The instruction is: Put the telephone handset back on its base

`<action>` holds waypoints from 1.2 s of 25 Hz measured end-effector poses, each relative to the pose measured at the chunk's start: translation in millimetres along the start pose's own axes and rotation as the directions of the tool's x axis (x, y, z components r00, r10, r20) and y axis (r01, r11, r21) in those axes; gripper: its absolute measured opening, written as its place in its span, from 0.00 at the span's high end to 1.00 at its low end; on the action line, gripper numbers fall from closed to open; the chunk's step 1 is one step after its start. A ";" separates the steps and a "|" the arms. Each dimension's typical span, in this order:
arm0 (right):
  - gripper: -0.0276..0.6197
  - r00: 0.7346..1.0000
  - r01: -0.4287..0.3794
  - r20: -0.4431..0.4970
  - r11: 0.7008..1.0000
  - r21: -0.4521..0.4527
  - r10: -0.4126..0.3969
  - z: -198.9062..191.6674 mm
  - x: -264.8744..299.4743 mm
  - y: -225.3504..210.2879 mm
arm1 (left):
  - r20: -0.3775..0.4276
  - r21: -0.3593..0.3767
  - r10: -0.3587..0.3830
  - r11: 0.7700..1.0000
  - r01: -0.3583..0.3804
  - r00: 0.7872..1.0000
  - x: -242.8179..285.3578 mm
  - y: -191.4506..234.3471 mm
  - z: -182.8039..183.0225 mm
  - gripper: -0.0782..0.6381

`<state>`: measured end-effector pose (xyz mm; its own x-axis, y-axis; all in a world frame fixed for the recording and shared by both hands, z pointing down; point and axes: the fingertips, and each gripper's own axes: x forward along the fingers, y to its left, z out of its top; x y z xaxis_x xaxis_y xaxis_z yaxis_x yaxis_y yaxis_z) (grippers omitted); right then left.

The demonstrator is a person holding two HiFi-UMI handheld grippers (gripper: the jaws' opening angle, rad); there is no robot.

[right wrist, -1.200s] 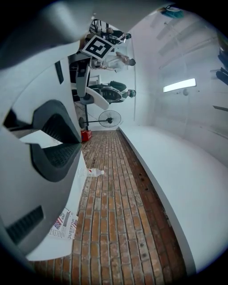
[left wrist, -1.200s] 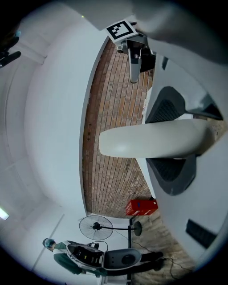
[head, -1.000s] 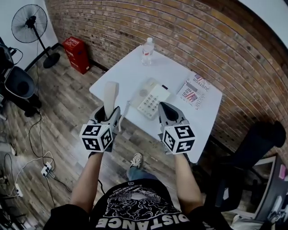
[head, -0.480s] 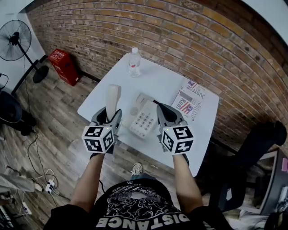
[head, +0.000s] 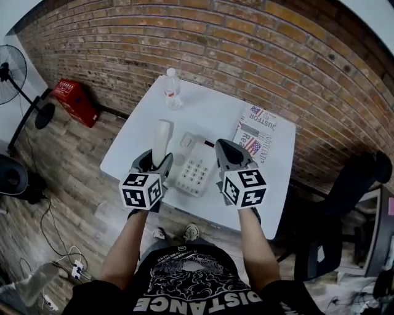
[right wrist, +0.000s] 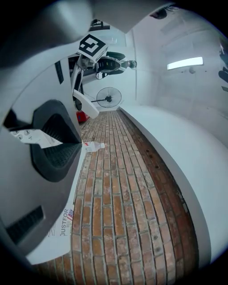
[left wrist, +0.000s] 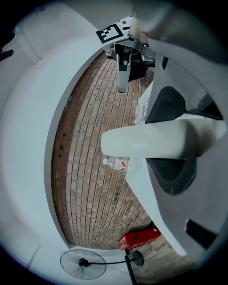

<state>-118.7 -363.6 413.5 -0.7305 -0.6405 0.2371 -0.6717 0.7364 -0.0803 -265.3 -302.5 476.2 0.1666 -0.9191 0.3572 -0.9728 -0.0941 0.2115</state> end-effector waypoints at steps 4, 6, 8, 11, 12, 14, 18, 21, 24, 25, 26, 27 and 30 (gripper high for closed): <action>0.96 0.999 0.049 -0.011 0.999 0.006 -0.049 -2.9 2.4 3.9 | -0.057 0.018 -0.069 0.997 0.070 0.996 16.8 -2.9 -9.3 0.59; 0.96 0.996 0.086 -0.014 0.996 0.013 -0.086 -6.6 0.0 7.0 | -0.095 0.021 -0.106 0.994 0.108 0.990 24.4 -3.7 -18.1 0.59; 0.96 0.994 0.111 -0.015 0.993 0.026 -0.110 -9.2 -0.5 9.3 | -0.131 0.025 -0.125 0.991 0.129 0.983 31.0 -2.7 -26.6 0.59; 0.96 0.988 0.154 -0.022 0.987 0.042 -0.153 -14.9 -4.4 11.5 | -0.180 0.025 -0.157 0.986 0.164 0.971 41.2 -4.8 -38.5 0.59; 0.96 0.986 0.168 -0.024 0.985 0.045 -0.167 -16.5 -6.2 12.6 | -0.194 0.025 -0.167 0.984 0.175 0.967 44.9 -5.6 -41.5 0.59; 0.96 0.983 0.185 -0.026 0.982 0.046 -0.184 -18.4 -8.6 15.3 | -0.221 0.027 -0.172 0.983 0.182 0.960 52.0 -5.7 -46.7 0.59; 0.96 0.973 0.229 -0.032 0.972 0.055 -0.227 -24.0 -16.6 16.2 | -0.284 0.041 -0.176 0.980 0.195 0.943 67.4 -10.6 -57.1 0.59; 0.96 0.968 0.251 -0.037 0.966 0.063 -0.249 -28.7 -21.9 18.7 | -0.333 0.047 -0.161 0.981 0.187 0.929 75.1 -11.9 -65.3 0.59; 0.96 0.965 0.261 -0.047 0.963 0.069 -0.258 -33.6 -25.8 21.5 | -0.364 0.040 -0.142 0.985 0.167 0.921 79.0 -11.7 -71.7 0.59; 0.96 0.964 0.264 -0.049 0.962 0.070 -0.261 -34.8 -27.1 22.4 | -0.372 0.037 -0.137 0.986 0.162 0.918 80.1 -11.5 -73.3 0.59; 0.96 0.963 0.267 -0.050 0.961 0.071 -0.264 -35.8 -28.3 23.0 | -0.382 0.034 -0.134 0.987 0.159 0.914 81.3 -11.4 -75.2 0.59; 0.96 0.962 0.271 -0.050 0.960 0.070 -0.268 -36.5 -29.6 23.3 | -0.393 0.034 -0.130 0.987 0.156 0.910 82.5 -11.4 -77.3 0.59; 0.96 0.959 0.282 -0.051 0.957 0.069 -0.279 -38.3 -33.4 23.9 | -0.419 0.045 -0.115 0.988 0.148 0.900 84.4 -11.8 -84.2 0.59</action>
<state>-105.5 -316.3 440.8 -0.5071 -0.8082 0.2995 -0.8571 0.5094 -0.0767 -226.2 -346.7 580.5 0.3298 -0.6561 0.6788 -0.9438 -0.2460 0.2208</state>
